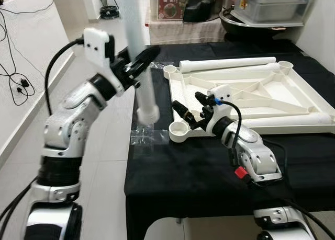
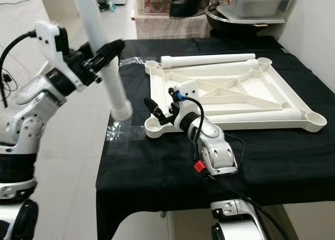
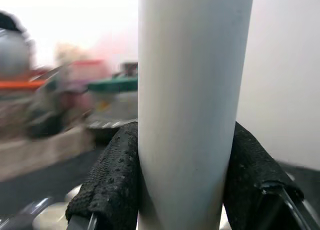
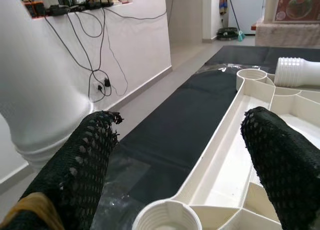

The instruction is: Building children table

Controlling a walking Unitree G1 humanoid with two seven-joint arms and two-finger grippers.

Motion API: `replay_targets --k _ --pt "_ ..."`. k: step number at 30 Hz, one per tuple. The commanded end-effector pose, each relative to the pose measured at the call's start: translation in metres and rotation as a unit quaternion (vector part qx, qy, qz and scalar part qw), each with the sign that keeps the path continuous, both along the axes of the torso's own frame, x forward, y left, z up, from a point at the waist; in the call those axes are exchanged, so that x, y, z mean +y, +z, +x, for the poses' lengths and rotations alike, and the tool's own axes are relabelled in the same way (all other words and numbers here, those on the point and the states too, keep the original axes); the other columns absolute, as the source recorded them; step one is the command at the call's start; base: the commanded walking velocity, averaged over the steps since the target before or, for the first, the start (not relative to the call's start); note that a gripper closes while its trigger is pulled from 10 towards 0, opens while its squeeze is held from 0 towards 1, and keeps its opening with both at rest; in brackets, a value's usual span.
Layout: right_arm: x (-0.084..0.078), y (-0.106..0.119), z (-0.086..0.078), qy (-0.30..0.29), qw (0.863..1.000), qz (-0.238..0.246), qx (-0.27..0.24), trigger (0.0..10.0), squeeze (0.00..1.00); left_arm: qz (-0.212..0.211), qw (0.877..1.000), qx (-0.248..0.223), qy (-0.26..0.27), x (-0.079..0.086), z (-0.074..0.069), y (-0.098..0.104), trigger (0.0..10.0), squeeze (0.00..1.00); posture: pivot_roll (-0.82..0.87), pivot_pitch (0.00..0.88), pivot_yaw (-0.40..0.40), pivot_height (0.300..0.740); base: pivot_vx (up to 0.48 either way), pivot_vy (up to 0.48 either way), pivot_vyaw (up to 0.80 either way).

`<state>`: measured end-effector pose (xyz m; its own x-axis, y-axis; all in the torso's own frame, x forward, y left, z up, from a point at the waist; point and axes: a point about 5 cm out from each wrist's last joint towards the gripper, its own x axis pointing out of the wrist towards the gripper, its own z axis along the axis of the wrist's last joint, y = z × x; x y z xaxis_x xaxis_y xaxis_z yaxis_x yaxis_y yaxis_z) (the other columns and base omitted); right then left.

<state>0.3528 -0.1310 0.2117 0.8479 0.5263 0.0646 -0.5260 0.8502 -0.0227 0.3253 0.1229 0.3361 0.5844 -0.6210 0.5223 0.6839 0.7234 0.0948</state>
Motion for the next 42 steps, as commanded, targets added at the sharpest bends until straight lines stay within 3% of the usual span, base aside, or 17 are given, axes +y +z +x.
replay_targets --k 1,3,11,24,30,32,37,42 --pt "-0.002 0.002 0.000 -0.007 1.000 -0.008 -0.007 10.0 0.00 -0.005 1.000 -0.013 -0.009 0.001 -0.002 0.003 10.0 0.00 -0.03 0.127 -0.004 0.740 0.000 0.000 0.00" --pt "-0.016 0.008 0.004 -0.021 1.000 -0.018 -0.007 10.0 0.00 -0.010 0.999 0.000 -0.034 0.000 0.008 0.002 10.0 0.00 -0.04 0.164 -0.004 0.740 0.000 0.000 0.00" --pt "-0.034 0.027 0.002 -0.009 1.000 -0.013 -0.025 10.0 0.00 0.016 0.998 -0.007 -0.064 -0.002 0.020 0.002 10.0 0.00 -0.06 0.231 -0.001 0.740 0.000 0.000 0.00" --pt "-0.021 0.039 -0.009 0.078 0.996 -0.013 -0.030 10.0 0.00 0.023 0.995 -0.004 -0.102 -0.018 0.037 0.013 10.0 0.00 -0.06 0.267 0.016 0.740 0.000 0.000 0.00" --pt "-0.018 0.046 -0.014 0.117 0.992 0.003 -0.036 10.0 0.00 0.029 0.990 -0.008 -0.135 -0.031 0.035 0.015 10.0 0.00 -0.06 0.266 0.026 0.740 0.000 0.000 0.00" --pt "-0.015 0.050 -0.017 0.133 0.990 0.003 -0.043 10.0 0.00 0.056 0.986 -0.024 -0.156 -0.046 0.030 0.014 10.0 0.00 -0.05 0.259 0.034 0.740 0.000 0.000 0.00" --pt "-0.014 0.050 -0.017 0.135 0.990 0.003 -0.042 10.0 0.00 0.068 0.984 -0.034 -0.161 -0.053 0.027 0.012 10.0 0.00 -0.05 0.255 0.038 0.740 0.000 0.000 0.00" --pt "-0.012 0.049 -0.016 0.132 0.990 0.005 -0.042 10.0 0.00 0.108 0.981 -0.061 -0.152 -0.066 0.016 0.009 10.0 0.00 -0.04 0.252 0.043 0.740 0.000 0.000 0.00"
